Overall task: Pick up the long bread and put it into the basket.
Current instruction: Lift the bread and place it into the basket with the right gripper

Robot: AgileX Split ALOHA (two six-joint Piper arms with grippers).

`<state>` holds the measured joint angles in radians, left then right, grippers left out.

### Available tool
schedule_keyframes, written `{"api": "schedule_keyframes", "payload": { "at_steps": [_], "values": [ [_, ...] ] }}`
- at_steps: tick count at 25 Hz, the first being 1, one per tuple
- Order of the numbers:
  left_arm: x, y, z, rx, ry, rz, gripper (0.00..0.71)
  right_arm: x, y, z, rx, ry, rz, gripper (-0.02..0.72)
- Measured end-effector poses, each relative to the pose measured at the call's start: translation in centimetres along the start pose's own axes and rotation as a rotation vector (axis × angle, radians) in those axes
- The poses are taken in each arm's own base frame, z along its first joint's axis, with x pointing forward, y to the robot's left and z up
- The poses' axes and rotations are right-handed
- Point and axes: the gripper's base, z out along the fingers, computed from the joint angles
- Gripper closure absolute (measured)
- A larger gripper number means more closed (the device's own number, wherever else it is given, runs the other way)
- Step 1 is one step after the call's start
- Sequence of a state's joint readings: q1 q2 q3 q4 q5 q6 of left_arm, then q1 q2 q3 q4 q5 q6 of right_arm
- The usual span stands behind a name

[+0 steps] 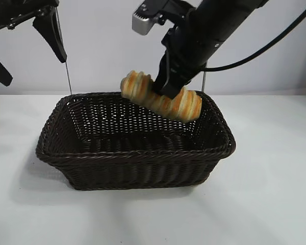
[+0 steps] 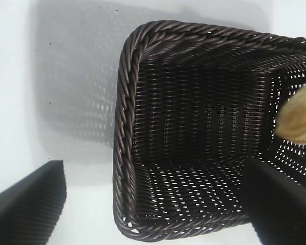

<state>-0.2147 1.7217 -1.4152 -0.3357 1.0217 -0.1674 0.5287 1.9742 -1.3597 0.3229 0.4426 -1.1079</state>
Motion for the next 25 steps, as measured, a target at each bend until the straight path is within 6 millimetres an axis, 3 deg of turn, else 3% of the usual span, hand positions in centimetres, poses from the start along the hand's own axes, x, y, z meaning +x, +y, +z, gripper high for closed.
{"api": "schedule_keyframes", "payload": {
  "at_steps": [7,9,14,16,19,25],
  "values": [
    [0.0,0.0,0.0,0.0,-0.001,0.0,0.041,0.1,-0.1,0.8,0.023,-0.013,0.041,0.631],
    [0.0,0.0,0.0,0.0,-0.001,0.0,0.041,0.1,-0.1,0.8,0.025,-0.015,0.044,0.554],
    [0.0,0.0,0.0,0.0,-0.002,0.0,0.041,0.0,-0.2,0.6,0.028,-0.019,0.056,0.231],
    [0.0,0.0,0.0,0.0,-0.002,0.0,0.041,-0.2,-0.3,0.2,0.031,-0.026,0.086,0.189],
    [0.0,0.0,0.0,0.0,-0.003,0.0,0.041,-0.9,-0.7,-1.4,0.055,-0.061,0.205,0.164],
    [0.0,0.0,0.0,0.0,-0.003,0.0,0.041,-1.4,-2.2,-7.1,0.078,-0.117,0.594,0.065]
  ]
}}
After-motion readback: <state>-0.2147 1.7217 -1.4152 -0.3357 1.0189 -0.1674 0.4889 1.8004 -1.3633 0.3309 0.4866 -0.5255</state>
